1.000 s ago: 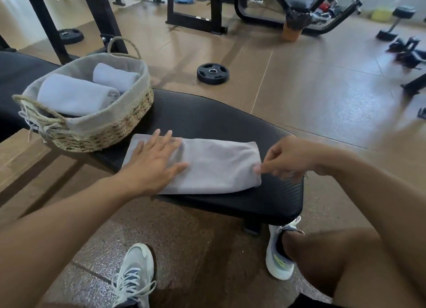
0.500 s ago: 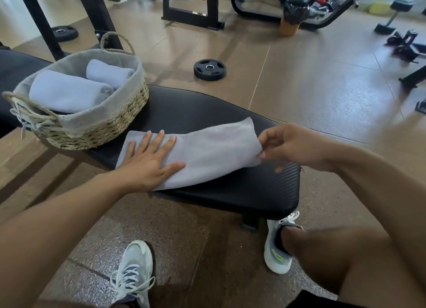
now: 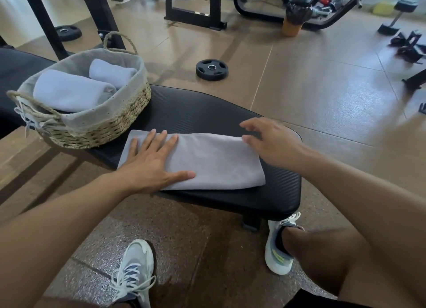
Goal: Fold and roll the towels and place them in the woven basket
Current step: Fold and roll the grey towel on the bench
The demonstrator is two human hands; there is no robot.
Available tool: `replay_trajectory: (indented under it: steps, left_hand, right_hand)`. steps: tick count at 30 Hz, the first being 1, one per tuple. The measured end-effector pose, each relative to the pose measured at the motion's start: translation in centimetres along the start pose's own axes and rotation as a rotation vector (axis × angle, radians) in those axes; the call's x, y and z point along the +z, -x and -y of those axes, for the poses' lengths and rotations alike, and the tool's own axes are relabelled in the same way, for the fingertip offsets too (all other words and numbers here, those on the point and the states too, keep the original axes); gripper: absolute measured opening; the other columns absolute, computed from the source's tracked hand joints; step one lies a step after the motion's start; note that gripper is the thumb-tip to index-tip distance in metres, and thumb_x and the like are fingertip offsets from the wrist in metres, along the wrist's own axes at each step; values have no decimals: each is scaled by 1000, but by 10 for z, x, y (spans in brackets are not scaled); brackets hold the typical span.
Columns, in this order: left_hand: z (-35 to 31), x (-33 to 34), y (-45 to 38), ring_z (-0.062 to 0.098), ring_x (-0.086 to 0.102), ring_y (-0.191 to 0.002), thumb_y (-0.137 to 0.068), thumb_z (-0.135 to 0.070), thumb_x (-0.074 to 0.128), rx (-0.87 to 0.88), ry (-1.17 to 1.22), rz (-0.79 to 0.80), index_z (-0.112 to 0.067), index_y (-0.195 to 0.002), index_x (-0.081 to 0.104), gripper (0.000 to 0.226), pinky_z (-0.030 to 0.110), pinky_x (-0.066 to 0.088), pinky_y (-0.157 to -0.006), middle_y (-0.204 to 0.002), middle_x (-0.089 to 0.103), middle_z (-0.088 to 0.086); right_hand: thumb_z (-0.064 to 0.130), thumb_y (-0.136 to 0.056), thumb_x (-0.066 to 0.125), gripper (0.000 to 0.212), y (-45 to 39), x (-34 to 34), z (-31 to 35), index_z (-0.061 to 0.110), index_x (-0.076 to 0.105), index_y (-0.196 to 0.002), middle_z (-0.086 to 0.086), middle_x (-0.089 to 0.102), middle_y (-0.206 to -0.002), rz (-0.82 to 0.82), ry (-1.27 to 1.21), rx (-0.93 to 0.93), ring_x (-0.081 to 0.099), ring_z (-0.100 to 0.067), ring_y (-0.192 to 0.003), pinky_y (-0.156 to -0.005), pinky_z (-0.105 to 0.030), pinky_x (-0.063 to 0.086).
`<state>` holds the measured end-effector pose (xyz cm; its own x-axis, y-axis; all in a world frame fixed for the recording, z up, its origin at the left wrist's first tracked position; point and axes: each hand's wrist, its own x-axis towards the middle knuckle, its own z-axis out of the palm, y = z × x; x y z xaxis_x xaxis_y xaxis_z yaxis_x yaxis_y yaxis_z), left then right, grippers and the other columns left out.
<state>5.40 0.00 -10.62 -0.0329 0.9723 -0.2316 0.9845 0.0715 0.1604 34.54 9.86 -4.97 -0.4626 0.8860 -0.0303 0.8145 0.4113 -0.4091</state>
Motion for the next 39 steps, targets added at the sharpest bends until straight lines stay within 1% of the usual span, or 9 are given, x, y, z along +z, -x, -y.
replay_trajectory:
  steps: [3,7,11,16,21,25,32,36,39]
  left_hand:
    - [-1,-1,1,14,-23,-152,-60,-103,22,2,0,-23,-35,-158,-9,122,53,-11,-122,-168,-12,-6]
    - [3,-3,-1,13,-29,-150,-42,-107,22,10,7,41,-33,-157,-15,142,51,-13,-123,-166,-21,-9]
    - [13,-4,-3,10,-24,-151,-35,-110,18,14,58,35,-34,-158,-11,148,45,-10,-124,-167,-17,-13]
    - [20,-10,-4,13,-29,-149,-29,-110,25,43,62,87,-34,-158,-13,155,48,-13,-123,-165,-22,-12]
    - [24,-13,-4,20,-39,-145,-31,-108,36,76,-6,176,-35,-154,-26,155,52,-18,-120,-162,-33,-7]
    - [23,-13,-2,20,-42,-143,-34,-105,40,105,-44,188,-36,-151,-30,153,54,-18,-120,-161,-35,-7]
    - [12,-6,-4,19,-37,-146,-42,-105,30,112,8,142,-35,-153,-26,143,54,-18,-120,-163,-30,-8]
    - [5,-8,-6,17,-14,-154,-77,-86,24,-30,177,-78,-23,-160,0,107,47,-11,-124,-169,-2,-3]
    - [5,-10,-8,14,-6,-155,-103,-52,34,10,142,-322,-19,-160,15,69,41,-8,-125,-169,10,-2]
  right_hand:
    - [55,-103,41,70,-11,12,8,29,14,-162,2,24,-166,168,172,-64,17,-23,-154,-123,-43,21]
    - [88,-80,28,105,-15,32,0,37,-21,-157,7,-16,-169,419,303,-137,-17,-24,-156,-127,-48,-4]
    - [92,-76,13,103,-14,47,-6,38,-8,-160,6,-9,-170,385,287,-135,-12,-25,-157,-127,-48,-4]
    - [60,-100,41,44,-29,35,-2,30,60,-126,1,50,-139,76,89,-3,37,-24,-134,-112,-42,32]
    - [64,-92,56,35,-43,22,-3,30,60,-89,3,57,-105,195,201,63,47,-24,-111,-90,-38,40]
    - [51,-92,67,32,-48,15,-7,24,52,-84,4,60,-85,140,-2,112,54,-20,-82,-69,-37,42]
    - [28,-92,70,12,-60,12,-19,23,62,-100,2,65,-97,-24,-106,145,60,-23,-95,-71,-31,40]
    - [20,-101,51,42,-49,32,-10,21,48,-143,-9,50,-142,-71,307,92,44,-32,-130,-105,-41,36]
    - [41,-105,38,59,-28,56,28,24,24,-160,0,23,-167,-124,255,-132,20,-26,-153,-121,-42,18]
